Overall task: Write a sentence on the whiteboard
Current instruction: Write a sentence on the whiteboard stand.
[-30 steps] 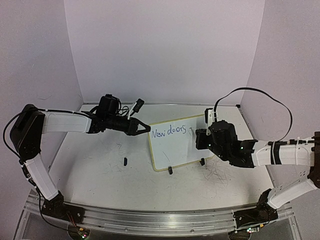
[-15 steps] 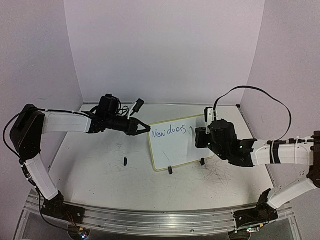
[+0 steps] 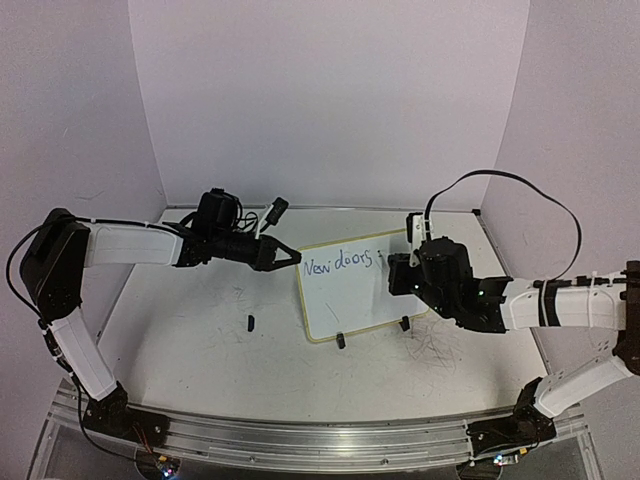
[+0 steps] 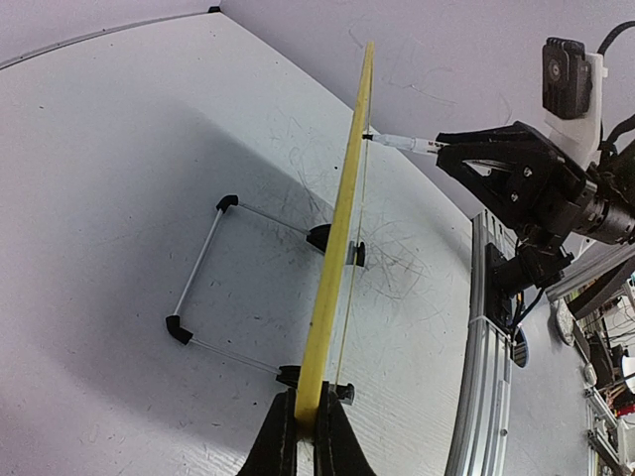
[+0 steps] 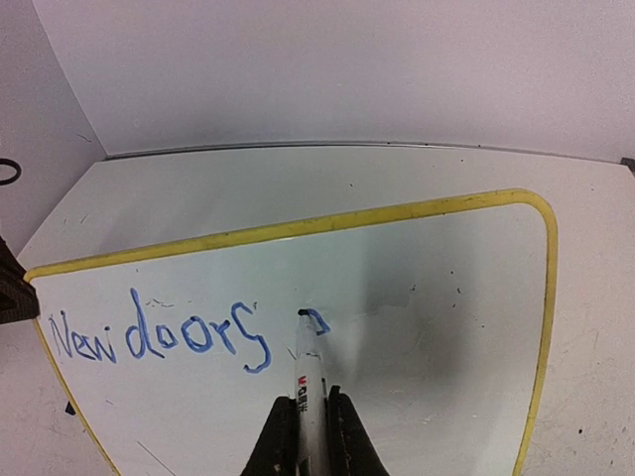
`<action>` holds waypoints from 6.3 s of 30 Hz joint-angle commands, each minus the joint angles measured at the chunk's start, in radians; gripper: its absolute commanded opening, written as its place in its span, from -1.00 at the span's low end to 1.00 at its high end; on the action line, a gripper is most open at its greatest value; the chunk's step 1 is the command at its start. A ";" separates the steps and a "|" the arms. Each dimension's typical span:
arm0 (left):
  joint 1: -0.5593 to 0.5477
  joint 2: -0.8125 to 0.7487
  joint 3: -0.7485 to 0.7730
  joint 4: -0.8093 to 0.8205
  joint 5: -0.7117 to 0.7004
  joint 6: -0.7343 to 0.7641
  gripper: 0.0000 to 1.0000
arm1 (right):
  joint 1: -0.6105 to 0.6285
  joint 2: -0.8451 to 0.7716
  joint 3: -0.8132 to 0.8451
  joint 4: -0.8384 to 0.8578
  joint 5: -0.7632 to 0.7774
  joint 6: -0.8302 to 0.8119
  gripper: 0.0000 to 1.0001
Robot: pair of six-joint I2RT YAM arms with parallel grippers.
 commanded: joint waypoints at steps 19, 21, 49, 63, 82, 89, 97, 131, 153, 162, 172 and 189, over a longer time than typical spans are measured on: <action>-0.012 -0.023 -0.002 -0.063 -0.014 0.037 -1.00 | -0.004 -0.070 -0.015 -0.024 -0.014 0.031 -1.00; -0.012 -0.023 -0.001 -0.063 -0.014 0.038 -1.00 | -0.004 -0.098 -0.030 -0.010 -0.016 0.031 -1.00; -0.013 -0.022 0.000 -0.063 -0.010 0.038 -1.00 | -0.015 -0.012 0.021 0.012 0.042 0.006 -1.00; -0.014 -0.025 -0.001 -0.063 -0.009 0.038 -1.00 | -0.015 -0.044 -0.039 -0.035 0.011 0.051 -1.00; -0.017 -0.026 -0.001 -0.064 -0.010 0.038 -1.00 | -0.015 -0.090 -0.024 -0.008 -0.022 0.048 -1.00; -0.017 -0.032 -0.003 -0.063 -0.011 0.039 -1.00 | -0.021 -0.061 0.022 0.009 -0.009 0.021 -1.00; -0.017 -0.032 -0.002 -0.064 -0.007 0.039 -1.00 | -0.031 -0.037 0.033 0.014 -0.004 0.015 -1.00; -0.017 -0.035 -0.004 -0.066 -0.010 0.042 -1.00 | -0.034 -0.064 -0.020 -0.039 0.043 0.068 -1.00; -0.018 -0.034 -0.004 -0.065 -0.010 0.043 -1.00 | -0.031 -0.014 -0.005 -0.014 -0.032 0.078 -1.00; -0.018 -0.035 -0.005 -0.066 -0.010 0.043 -1.00 | -0.032 -0.043 -0.022 -0.023 0.055 0.088 -1.00; -0.018 -0.040 -0.006 -0.067 -0.016 0.046 -1.00 | -0.033 -0.156 -0.086 0.007 0.017 0.062 -1.00; -0.020 -0.039 -0.006 -0.068 -0.013 0.047 -1.00 | -0.053 -0.076 -0.038 0.035 -0.040 0.037 -1.00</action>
